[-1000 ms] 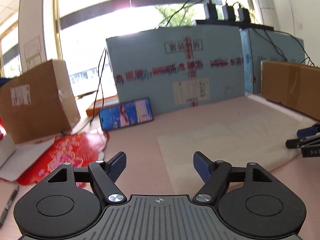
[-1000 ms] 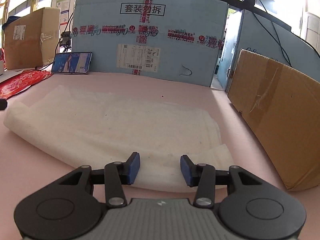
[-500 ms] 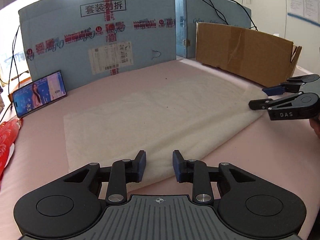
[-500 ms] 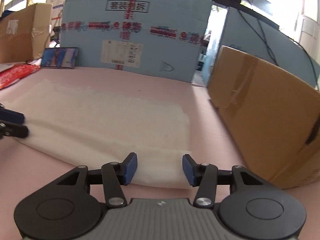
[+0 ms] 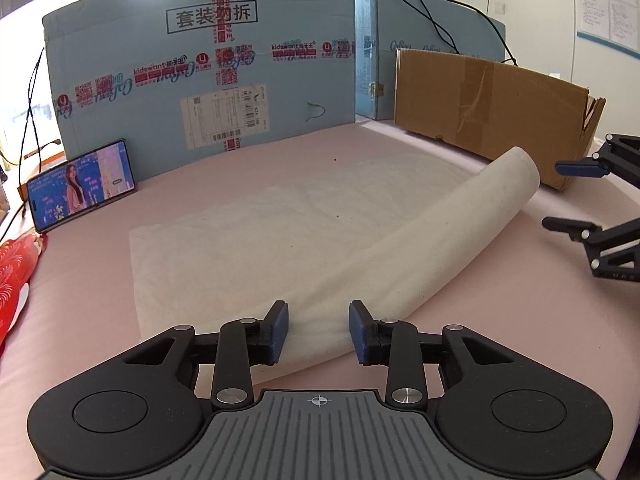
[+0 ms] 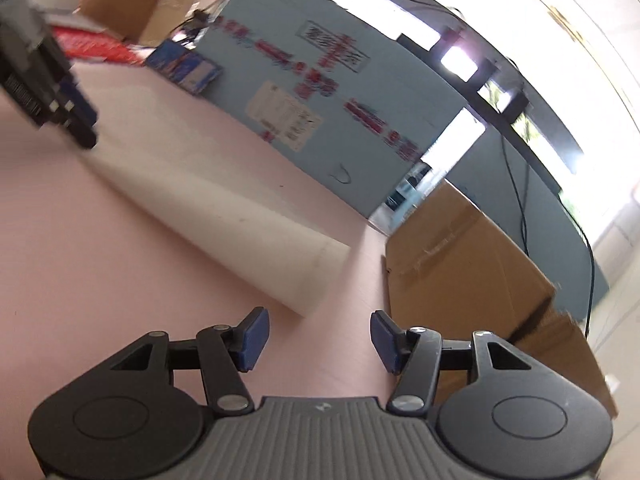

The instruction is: Fold shopping bag

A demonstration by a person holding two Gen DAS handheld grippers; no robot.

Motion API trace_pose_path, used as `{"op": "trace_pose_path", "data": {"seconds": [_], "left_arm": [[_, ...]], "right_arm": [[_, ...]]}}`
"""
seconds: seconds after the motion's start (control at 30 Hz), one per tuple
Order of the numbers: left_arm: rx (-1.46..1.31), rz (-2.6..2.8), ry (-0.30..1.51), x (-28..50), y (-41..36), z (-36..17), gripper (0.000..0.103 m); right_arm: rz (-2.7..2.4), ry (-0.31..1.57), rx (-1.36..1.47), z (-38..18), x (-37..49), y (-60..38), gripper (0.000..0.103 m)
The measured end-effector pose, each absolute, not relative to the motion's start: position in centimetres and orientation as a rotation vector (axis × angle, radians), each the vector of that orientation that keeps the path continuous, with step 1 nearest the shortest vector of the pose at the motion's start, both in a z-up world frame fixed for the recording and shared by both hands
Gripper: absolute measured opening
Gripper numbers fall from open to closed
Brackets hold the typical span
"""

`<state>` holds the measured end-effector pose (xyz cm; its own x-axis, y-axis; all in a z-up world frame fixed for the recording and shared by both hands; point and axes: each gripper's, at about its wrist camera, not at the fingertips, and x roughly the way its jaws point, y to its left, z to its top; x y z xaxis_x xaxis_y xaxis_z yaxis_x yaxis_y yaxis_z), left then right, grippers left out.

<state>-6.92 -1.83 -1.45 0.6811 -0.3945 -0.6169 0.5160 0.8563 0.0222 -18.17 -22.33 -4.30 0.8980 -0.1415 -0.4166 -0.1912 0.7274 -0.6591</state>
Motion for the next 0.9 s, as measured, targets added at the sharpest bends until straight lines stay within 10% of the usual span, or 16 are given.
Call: {"op": "trace_pose_path", "data": {"seconds": [0.53, 0.9], "left_arm": [[0.155, -0.528, 0.654, -6.7, -1.2, -1.4, 0.033], [0.127, -0.544, 0.660, -6.4, -0.8, -1.4, 0.033]], "right_arm": [[0.334, -0.060, -1.731, -9.5, -18.0, -13.8, 0.044], [0.552, 0.308, -1.669, -6.1, -13.9, -14.5, 0.030]]}}
